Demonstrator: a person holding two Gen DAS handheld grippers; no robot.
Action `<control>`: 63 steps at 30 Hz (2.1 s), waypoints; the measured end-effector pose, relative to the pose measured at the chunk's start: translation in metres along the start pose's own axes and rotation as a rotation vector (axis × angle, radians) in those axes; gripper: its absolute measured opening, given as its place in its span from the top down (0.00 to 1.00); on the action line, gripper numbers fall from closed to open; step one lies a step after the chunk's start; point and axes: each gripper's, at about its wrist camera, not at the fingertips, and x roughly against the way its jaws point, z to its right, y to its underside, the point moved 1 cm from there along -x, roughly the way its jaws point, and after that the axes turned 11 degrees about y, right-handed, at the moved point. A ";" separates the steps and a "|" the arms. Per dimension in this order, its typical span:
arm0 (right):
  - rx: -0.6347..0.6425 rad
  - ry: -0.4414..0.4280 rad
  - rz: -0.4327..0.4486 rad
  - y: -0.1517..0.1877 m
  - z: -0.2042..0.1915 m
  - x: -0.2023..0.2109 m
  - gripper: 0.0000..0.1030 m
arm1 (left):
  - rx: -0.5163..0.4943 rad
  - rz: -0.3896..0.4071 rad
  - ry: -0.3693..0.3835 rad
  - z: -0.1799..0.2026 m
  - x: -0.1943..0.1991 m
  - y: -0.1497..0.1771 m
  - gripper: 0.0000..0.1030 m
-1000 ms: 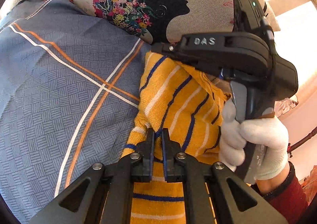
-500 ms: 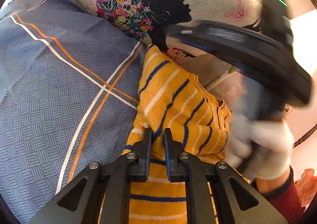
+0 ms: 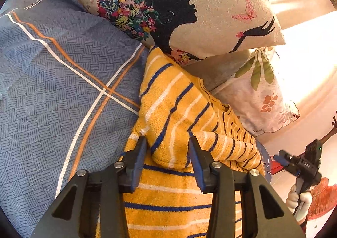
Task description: Fold small clothes
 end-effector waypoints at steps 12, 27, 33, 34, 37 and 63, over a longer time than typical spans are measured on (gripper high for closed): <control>-0.045 -0.165 -0.125 0.018 0.007 -0.045 0.90 | -0.123 0.018 -0.095 0.064 0.035 0.004 0.56; 0.098 0.061 0.090 0.009 0.001 0.017 0.48 | -0.113 -0.038 -0.310 0.041 -0.001 -0.024 0.47; 0.043 0.032 0.081 0.011 0.010 0.010 0.40 | -0.167 -0.122 -0.398 0.030 -0.052 -0.044 0.46; 0.045 0.034 0.074 0.013 0.009 0.007 0.40 | -0.201 -0.152 -0.429 0.032 -0.060 -0.044 0.48; 0.044 0.017 0.050 0.022 0.007 0.002 0.40 | -0.233 -0.173 -0.467 0.035 -0.061 -0.052 0.85; 0.051 0.446 0.300 0.078 0.138 0.233 0.16 | -0.309 0.059 -0.366 0.094 0.222 0.064 0.16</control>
